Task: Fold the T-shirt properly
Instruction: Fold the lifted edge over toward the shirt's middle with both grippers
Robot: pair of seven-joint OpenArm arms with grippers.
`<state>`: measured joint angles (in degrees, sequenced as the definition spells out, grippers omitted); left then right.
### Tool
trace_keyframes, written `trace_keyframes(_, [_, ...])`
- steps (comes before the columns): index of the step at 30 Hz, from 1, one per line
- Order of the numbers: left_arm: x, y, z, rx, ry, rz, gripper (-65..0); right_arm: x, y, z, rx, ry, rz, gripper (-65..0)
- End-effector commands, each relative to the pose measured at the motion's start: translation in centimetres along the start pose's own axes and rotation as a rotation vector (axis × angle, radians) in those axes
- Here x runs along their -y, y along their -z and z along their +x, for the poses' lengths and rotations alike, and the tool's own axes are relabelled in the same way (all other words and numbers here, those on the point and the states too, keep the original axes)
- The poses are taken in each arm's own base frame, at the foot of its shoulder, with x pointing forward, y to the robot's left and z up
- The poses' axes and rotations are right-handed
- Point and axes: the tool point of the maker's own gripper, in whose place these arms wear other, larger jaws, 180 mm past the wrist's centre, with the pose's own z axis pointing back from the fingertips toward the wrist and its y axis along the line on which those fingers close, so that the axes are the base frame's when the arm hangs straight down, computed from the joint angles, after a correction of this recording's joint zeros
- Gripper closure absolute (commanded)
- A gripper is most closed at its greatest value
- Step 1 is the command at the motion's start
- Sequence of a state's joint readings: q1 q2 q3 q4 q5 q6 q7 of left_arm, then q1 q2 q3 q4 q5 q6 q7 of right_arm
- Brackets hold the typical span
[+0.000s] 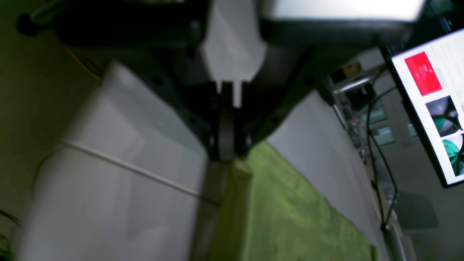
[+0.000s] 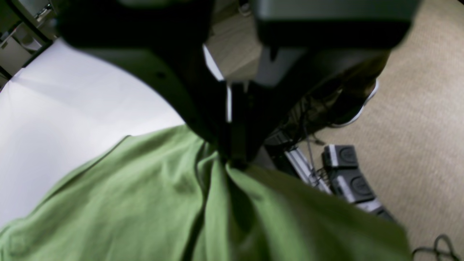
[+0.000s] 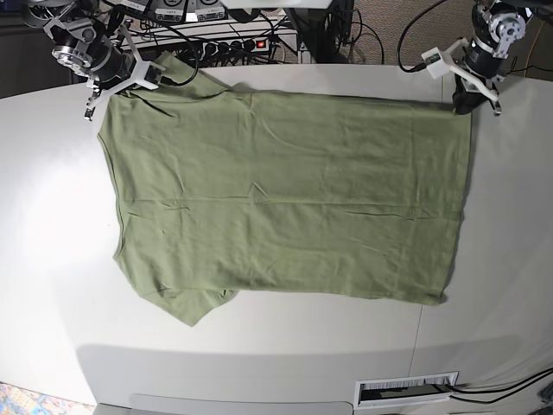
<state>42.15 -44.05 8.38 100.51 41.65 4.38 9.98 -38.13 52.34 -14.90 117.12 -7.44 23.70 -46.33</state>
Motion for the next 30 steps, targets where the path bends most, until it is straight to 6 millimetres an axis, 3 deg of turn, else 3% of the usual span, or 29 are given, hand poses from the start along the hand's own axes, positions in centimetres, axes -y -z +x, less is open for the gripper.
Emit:
trace_keyframes(1, [2.1, -0.8, -0.5, -0.024, 0.004, -0.081, 0.0, 0.4, -0.5, 0.1, 0.003, -0.015, -0.009, 0.0])
trace_keyframes(9, [-0.6, -2.2, -0.5, -0.059, 0.105, 0.099, 0.0, 1.3, -1.5, 1.8, 0.046, -0.022, -0.045, 0.0])
trace_keyframes(12, [-3.1, -2.6, -0.1, -0.059, 0.123, 0.216, 0.0, 2.6, -1.7, 1.4, 0.044, -0.008, -0.081, 0.0])
trace_keyframes(16, [-4.9, -2.9, 1.4, -0.026, 0.111, 0.275, 0.0, 4.8, -2.2, 1.2, 0.063, 0.031, -0.131, 0.0])
trace_keyframes(22, [-8.1, -2.0, 2.2, -0.007, 0.082, 0.357, 0.0, 7.0, -3.1, 1.2, 0.090, 0.087, -0.192, 0.0])
trace_keyframes(30, [-12.2, -0.3, 2.3, 0.015, -0.057, 0.439, 0.0, 7.8, -3.1, 2.4, 0.138, 0.156, -0.231, 0.0])
